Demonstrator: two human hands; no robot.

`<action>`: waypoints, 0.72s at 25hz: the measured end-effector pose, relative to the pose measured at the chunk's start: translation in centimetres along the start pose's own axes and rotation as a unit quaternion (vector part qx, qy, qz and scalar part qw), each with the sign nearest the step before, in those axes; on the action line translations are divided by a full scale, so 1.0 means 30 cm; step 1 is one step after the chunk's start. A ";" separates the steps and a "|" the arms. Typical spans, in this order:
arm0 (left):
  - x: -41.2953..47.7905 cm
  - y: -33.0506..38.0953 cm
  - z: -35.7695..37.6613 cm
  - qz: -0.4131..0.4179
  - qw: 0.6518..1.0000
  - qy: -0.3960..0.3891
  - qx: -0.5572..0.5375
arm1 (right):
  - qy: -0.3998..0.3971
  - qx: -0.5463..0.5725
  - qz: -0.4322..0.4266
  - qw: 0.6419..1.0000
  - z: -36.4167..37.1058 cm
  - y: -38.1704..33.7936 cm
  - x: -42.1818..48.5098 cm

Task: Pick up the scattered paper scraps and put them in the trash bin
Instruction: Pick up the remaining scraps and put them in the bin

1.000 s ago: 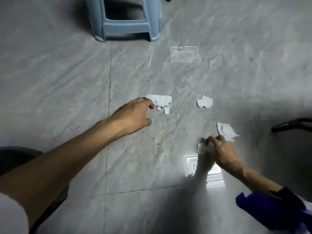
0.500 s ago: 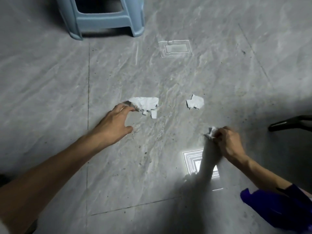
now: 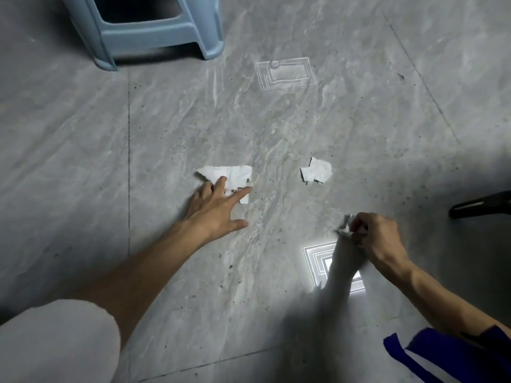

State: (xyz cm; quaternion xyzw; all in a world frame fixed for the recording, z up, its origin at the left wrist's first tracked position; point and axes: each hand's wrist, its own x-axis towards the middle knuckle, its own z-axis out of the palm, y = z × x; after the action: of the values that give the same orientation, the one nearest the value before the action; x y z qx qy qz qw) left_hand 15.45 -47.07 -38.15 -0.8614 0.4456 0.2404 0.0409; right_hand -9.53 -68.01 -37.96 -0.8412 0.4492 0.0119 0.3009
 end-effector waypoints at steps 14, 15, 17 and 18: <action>-0.325 -0.049 -0.255 -0.050 0.945 0.108 -0.303 | -0.034 0.044 -0.016 0.998 -0.049 -0.186 0.155; -0.372 -0.066 -0.295 -0.057 0.940 0.111 -0.318 | -0.032 0.048 -0.017 0.998 -0.042 -0.224 0.187; -0.465 -0.107 -0.347 -0.073 0.935 0.107 -0.329 | -0.037 0.012 -0.012 0.999 -0.014 -0.273 0.217; -0.505 -0.127 -0.360 -0.078 0.935 0.104 -0.330 | -0.036 -0.009 -0.006 0.999 -0.003 -0.282 0.217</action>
State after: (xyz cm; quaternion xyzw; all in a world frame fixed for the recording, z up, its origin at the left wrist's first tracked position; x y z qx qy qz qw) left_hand 15.13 -36.52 -22.35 -0.8787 0.2746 0.2790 -0.2732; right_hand 0.76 -69.41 -35.59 -0.8454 0.4330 0.0444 0.3095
